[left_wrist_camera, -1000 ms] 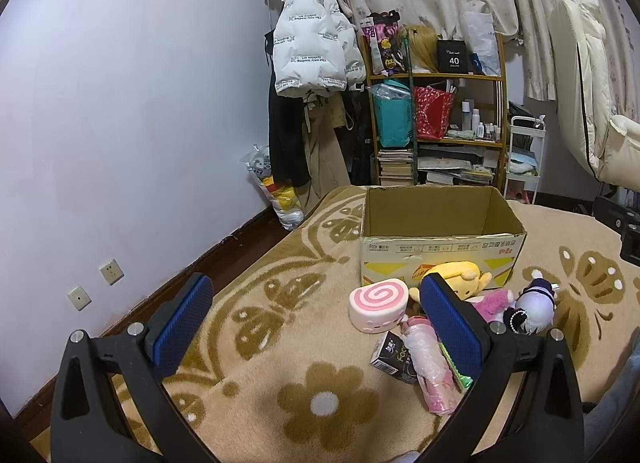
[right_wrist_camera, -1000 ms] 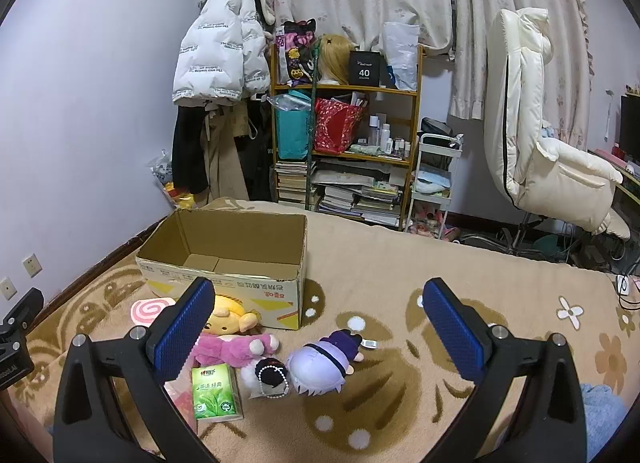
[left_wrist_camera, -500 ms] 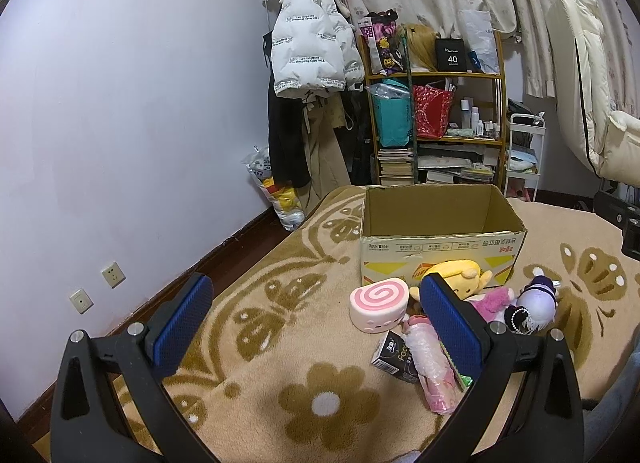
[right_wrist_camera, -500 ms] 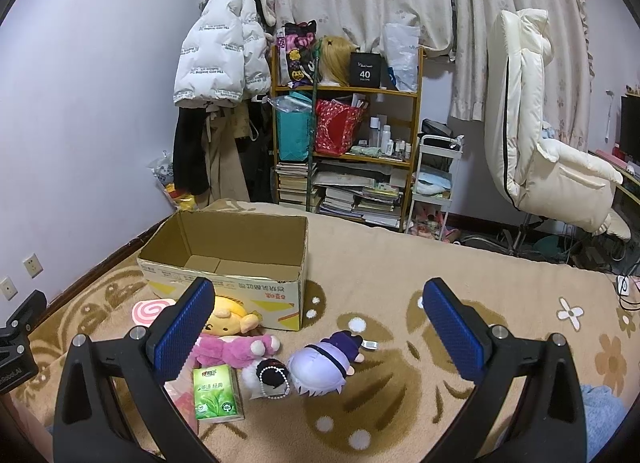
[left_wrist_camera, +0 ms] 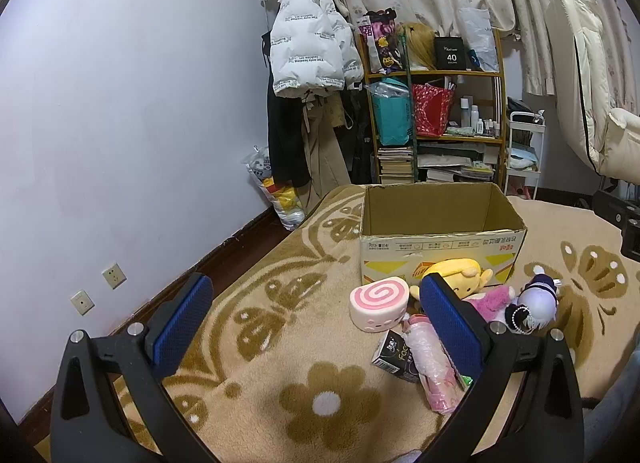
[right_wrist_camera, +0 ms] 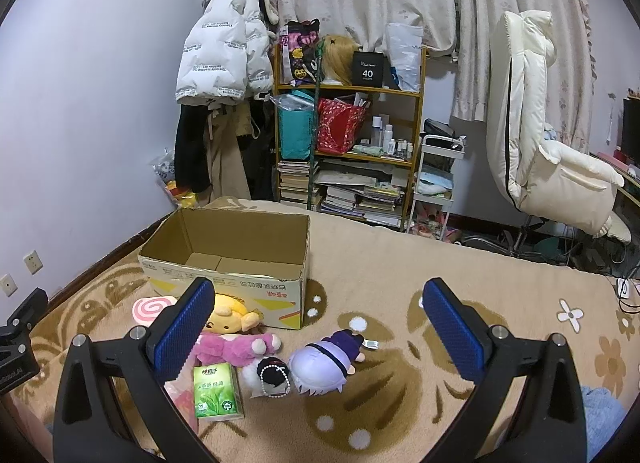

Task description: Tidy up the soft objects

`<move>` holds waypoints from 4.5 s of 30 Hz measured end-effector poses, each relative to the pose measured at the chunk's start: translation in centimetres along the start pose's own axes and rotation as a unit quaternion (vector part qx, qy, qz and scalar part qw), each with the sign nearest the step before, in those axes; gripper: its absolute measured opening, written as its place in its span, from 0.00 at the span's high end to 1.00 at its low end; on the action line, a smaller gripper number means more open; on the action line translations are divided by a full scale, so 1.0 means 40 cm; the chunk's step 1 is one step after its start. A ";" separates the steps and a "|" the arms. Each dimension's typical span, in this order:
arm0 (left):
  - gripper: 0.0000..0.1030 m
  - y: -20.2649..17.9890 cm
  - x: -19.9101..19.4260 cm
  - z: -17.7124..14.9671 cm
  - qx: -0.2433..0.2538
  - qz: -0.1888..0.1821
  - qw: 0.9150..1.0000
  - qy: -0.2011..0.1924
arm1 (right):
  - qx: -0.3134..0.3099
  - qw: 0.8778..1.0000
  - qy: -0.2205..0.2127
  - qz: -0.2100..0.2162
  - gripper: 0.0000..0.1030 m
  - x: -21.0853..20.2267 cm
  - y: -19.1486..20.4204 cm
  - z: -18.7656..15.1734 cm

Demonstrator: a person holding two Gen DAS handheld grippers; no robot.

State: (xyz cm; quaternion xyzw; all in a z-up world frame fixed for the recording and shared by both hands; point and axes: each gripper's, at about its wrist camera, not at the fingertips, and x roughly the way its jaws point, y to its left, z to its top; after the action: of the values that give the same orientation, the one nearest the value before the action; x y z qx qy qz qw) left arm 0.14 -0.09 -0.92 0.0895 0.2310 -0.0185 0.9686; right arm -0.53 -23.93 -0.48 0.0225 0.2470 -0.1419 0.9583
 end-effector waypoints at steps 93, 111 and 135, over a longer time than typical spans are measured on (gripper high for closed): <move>0.01 -0.108 0.439 0.037 0.007 -0.065 0.982 0.180 | 0.108 0.960 0.259 0.015 0.00 0.395 -0.088 -0.065; 0.01 -0.139 0.565 -0.026 0.003 -0.071 0.969 0.238 | 0.169 0.918 0.360 0.001 0.07 0.508 -0.134 -0.175; 0.27 -0.113 0.627 -0.100 -0.053 -0.102 0.944 0.310 | 0.141 0.905 0.400 0.034 0.40 0.591 -0.106 -0.207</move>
State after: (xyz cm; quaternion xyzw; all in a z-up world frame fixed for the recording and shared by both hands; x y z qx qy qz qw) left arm 20.38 -3.68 -16.49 0.0155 0.5287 -0.0759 0.8453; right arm 14.22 -33.22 -18.97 0.2202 0.5862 -0.1217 0.7701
